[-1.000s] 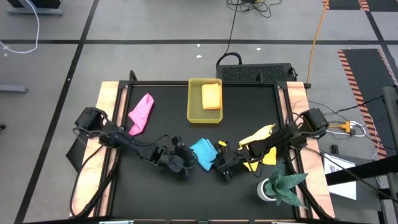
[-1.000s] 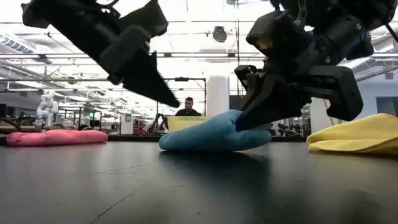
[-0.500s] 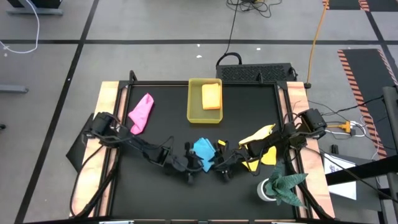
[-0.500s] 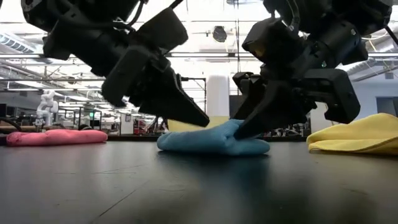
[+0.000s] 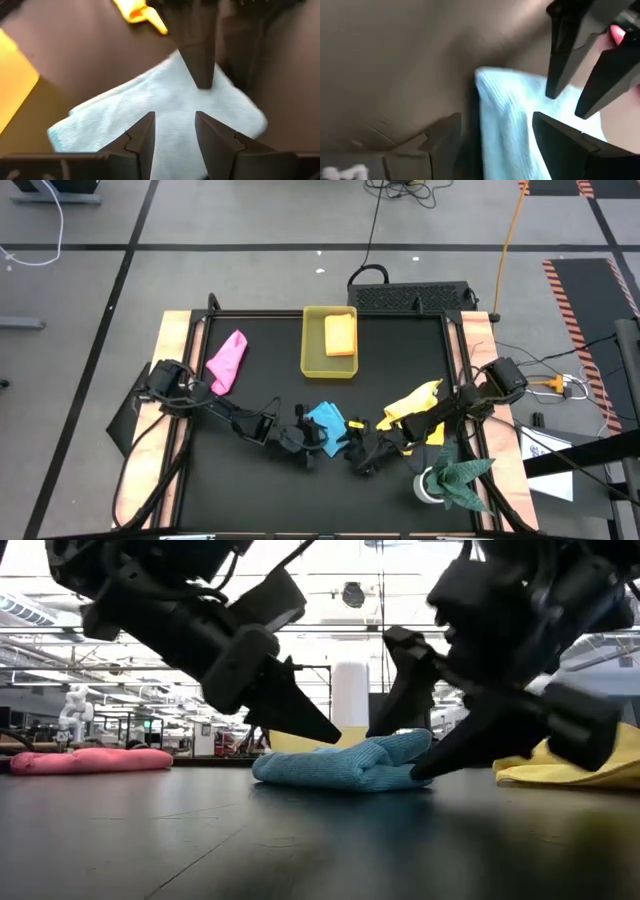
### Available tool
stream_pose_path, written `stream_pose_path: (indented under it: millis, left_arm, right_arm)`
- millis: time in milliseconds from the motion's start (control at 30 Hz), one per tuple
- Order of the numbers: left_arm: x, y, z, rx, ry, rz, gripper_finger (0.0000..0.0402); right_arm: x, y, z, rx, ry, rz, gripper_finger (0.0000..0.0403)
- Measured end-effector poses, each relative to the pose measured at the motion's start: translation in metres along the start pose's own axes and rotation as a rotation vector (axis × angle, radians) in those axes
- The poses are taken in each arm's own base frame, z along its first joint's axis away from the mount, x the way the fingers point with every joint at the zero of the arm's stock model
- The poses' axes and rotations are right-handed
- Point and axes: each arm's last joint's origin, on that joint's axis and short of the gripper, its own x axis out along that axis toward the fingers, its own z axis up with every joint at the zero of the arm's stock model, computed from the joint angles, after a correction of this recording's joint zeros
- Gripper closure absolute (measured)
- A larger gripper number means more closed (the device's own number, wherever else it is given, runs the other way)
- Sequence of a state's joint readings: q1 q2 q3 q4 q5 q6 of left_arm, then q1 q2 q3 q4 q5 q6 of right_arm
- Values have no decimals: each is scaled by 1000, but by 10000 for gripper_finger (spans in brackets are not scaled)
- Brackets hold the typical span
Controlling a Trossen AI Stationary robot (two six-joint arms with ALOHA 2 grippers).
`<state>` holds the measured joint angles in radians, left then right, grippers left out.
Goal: Fold microfiber towels
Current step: Put the blue towel into the yellow bin
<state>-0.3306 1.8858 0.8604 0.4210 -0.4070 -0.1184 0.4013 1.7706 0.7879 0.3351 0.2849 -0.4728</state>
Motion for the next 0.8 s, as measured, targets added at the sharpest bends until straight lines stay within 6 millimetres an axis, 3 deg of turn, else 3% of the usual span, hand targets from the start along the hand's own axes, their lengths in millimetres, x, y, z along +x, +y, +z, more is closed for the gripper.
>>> stream_pose_path:
  millis: [200, 400, 533, 667, 800]
  left_arm:
    - [3, 7, 1, -38, 4, 6, 259]
    - [-4, 4, 2, -18, 17, 71, 259]
    - [-29, -2, 9, 7, 45, 146, 259]
    - [-62, -7, 13, 2, 79, 261, 259]
    - [-91, -12, 12, -23, 84, 345, 259]
  right_arm:
    - [13, -6, -13, -14, 49, -5, 221]
    - [18, -14, -21, -8, 43, 46, 321]
    - [19, -16, -22, 8, 44, 30, 387]
    - [12, -21, -17, 77, 11, 53, 389]
    - [-3, -38, 3, 185, -74, 83, 394]
